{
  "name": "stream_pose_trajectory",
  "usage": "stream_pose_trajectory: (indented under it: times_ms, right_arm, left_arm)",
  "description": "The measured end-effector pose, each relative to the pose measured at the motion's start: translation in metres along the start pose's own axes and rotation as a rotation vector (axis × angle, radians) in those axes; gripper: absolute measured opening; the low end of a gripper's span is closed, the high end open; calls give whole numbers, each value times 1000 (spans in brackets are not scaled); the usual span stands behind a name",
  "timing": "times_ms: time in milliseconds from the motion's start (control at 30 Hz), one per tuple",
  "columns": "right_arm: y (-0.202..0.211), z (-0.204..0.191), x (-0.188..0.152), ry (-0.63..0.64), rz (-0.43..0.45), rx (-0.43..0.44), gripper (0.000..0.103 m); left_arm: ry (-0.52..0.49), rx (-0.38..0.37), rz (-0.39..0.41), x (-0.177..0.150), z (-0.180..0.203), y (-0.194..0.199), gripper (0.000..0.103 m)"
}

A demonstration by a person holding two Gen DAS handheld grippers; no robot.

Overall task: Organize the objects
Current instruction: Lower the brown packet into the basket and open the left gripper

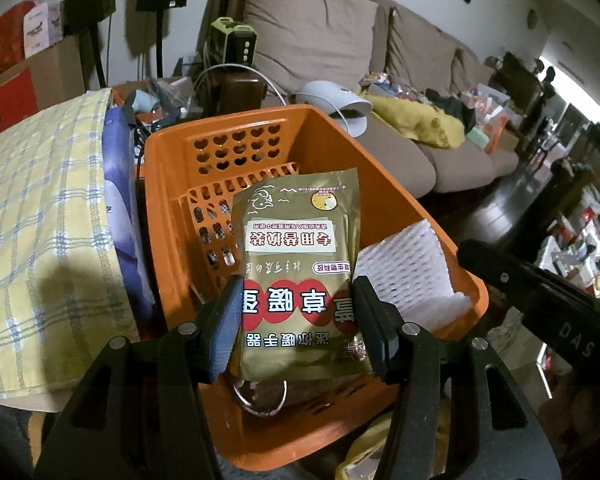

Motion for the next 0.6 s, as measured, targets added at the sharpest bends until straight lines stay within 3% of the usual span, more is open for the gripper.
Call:
stream_pose_trajectory:
  times_ms: [300,367,433,600]
  right_arm:
    - [1,12,0,-50,-7,-23,19]
    - [1,11,-1,-50,-9,-18,19]
    - [1,9,0,-44,-8,-18,20]
    - [-1,9,-2,-38,-15,-24,20]
  left_arm:
    - [-14,101,-46,-7,-10,-23,53]
    - [-19,105,-51,-8,-10,-24,60]
    - [-22,102,-56,-8,-9,-23,77]
    - [-2,95,-56,2,-13,-13,84]
Point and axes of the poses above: each gripper's, at about its wrist camera, not at the fingertips, and y roughly against the way its jaws point, z to its right, x to its top, the point moved 8 cm from there along -y, roughly the way its jaws point, and after that the axes turned 14 degrees about z, right-handed, at the moved point
